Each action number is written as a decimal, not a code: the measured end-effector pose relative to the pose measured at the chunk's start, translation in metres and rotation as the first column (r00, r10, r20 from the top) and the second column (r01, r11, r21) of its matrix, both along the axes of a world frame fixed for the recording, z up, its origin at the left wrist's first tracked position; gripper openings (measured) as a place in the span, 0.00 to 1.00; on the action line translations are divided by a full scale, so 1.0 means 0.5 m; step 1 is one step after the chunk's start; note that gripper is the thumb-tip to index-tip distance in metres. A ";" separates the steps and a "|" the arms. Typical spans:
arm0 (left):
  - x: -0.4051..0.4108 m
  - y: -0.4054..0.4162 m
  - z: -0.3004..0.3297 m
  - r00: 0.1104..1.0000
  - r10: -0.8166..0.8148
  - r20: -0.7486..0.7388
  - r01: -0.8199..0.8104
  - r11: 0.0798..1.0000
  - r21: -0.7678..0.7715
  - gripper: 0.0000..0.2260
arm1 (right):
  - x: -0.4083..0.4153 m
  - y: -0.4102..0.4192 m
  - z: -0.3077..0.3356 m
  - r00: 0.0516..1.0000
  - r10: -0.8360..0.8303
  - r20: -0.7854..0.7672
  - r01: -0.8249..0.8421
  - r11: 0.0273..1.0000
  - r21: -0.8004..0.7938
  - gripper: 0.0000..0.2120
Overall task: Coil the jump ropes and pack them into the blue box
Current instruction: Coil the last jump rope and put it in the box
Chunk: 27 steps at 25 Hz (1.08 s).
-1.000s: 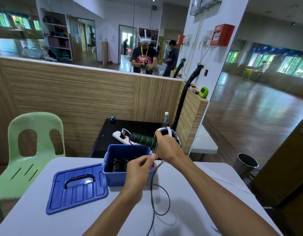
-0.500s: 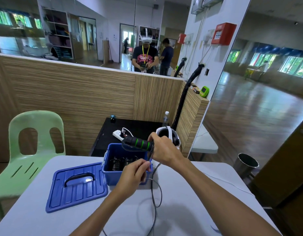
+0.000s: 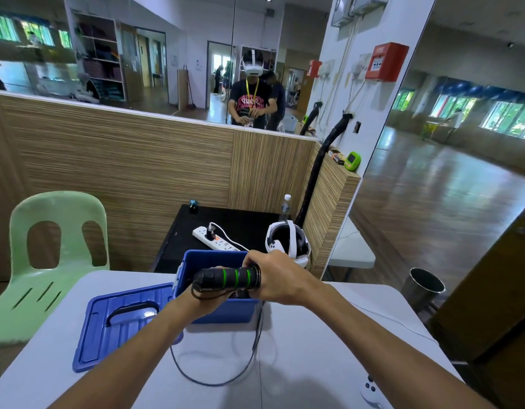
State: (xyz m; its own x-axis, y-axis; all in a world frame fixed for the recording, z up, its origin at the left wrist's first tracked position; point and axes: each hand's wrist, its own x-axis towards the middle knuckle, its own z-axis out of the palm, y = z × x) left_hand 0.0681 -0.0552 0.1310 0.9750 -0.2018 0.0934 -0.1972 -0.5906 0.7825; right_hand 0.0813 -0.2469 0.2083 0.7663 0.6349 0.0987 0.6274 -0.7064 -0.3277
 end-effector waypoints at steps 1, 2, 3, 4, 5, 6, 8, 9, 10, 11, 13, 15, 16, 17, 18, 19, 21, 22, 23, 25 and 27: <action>0.010 0.013 0.004 0.995 -0.101 0.006 0.098 0.981 0.170 0.16 | -0.006 -0.003 0.001 1.000 0.018 -0.008 -0.018 1.000 -0.001 0.16; 0.023 0.019 0.016 0.984 -0.176 0.021 0.160 0.933 0.321 0.13 | -0.014 -0.004 0.000 0.999 0.039 -0.012 -0.039 0.999 0.002 0.18; 0.031 0.018 0.039 0.970 -0.240 0.035 0.194 0.857 0.478 0.07 | -0.024 -0.005 -0.001 0.998 0.062 -0.007 -0.062 0.998 0.004 0.21; 0.041 0.017 0.057 0.955 -0.287 0.070 0.192 0.783 0.591 0.04 | -0.034 -0.005 -0.002 0.996 0.088 0.010 -0.088 0.996 0.001 0.25; 0.051 0.013 0.072 0.936 -0.328 0.124 0.175 0.743 0.646 0.06 | -0.040 -0.006 -0.003 0.993 0.112 0.041 -0.112 0.994 -0.015 0.27; 0.057 0.010 0.082 0.918 -0.362 0.160 0.169 0.724 0.669 0.07 | -0.044 -0.005 -0.004 0.989 0.127 0.073 -0.125 0.992 -0.034 0.29; 0.064 0.010 0.101 0.890 -0.406 0.209 0.117 0.645 0.755 0.07 | -0.045 -0.003 -0.008 0.986 0.129 0.109 -0.122 0.990 -0.070 0.32; 0.064 0.009 0.112 0.890 -0.410 0.199 0.094 0.593 0.800 0.07 | -0.043 -0.003 -0.013 0.985 0.126 0.115 -0.117 0.990 -0.083 0.32; 0.065 0.009 0.118 0.898 -0.401 0.181 0.079 0.553 0.829 0.08 | -0.042 -0.003 -0.018 0.986 0.117 0.115 -0.108 0.990 -0.086 0.33; 0.064 0.005 0.125 0.908 -0.393 0.146 0.076 0.498 0.864 0.08 | -0.042 -0.002 -0.025 0.990 0.096 0.105 -0.088 0.993 -0.078 0.33; 0.058 -0.007 0.139 0.920 -0.367 0.137 0.040 0.437 0.899 0.11 | -0.044 0.002 -0.045 0.996 0.043 0.076 -0.038 0.997 -0.060 0.33; 0.048 -0.017 0.149 0.917 -0.365 0.164 -0.026 0.354 0.935 0.11 | -0.045 0.010 -0.061 0.998 -0.024 0.052 0.027 0.998 -0.050 0.33; 0.042 -0.021 0.150 0.911 -0.372 0.180 -0.058 0.315 0.947 0.10 | -0.043 0.014 -0.066 0.997 -0.066 0.038 0.067 0.997 -0.044 0.33; 0.036 -0.025 0.151 0.907 -0.374 0.193 -0.084 0.288 0.954 0.10 | -0.040 0.018 -0.067 0.994 -0.106 0.025 0.107 0.993 -0.041 0.33; 0.029 -0.029 0.154 0.906 -0.369 0.205 -0.102 0.280 0.955 0.09 | -0.037 0.022 -0.068 0.991 -0.132 0.014 0.133 0.990 -0.037 0.33; 0.027 -0.029 0.154 0.914 -0.348 0.210 -0.116 0.273 0.955 0.09 | -0.036 0.027 -0.068 0.989 -0.147 0.002 0.147 0.989 -0.031 0.34; 0.025 -0.024 0.153 0.931 -0.306 0.199 -0.110 0.282 0.953 0.09 | -0.031 0.032 -0.071 0.987 -0.161 -0.018 0.160 0.987 -0.021 0.35; 0.023 -0.023 0.154 0.940 -0.289 0.179 -0.095 0.283 0.955 0.09 | -0.027 0.035 -0.073 0.986 -0.166 -0.017 0.165 0.986 -0.028 0.35; 0.023 -0.024 0.152 0.946 -0.283 0.159 -0.077 0.279 0.957 0.09 | -0.024 0.039 -0.076 0.985 -0.173 -0.007 0.172 0.984 -0.046 0.34; 0.019 -0.035 0.158 0.953 -0.278 0.122 -0.045 0.268 0.962 0.09 | -0.016 0.053 -0.082 0.981 -0.191 0.029 0.193 0.974 -0.116 0.32; 0.012 -0.050 0.166 0.957 -0.274 0.095 -0.025 0.247 0.969 0.09 | -0.007 0.071 -0.091 0.977 -0.208 0.043 0.212 0.959 -0.186 0.30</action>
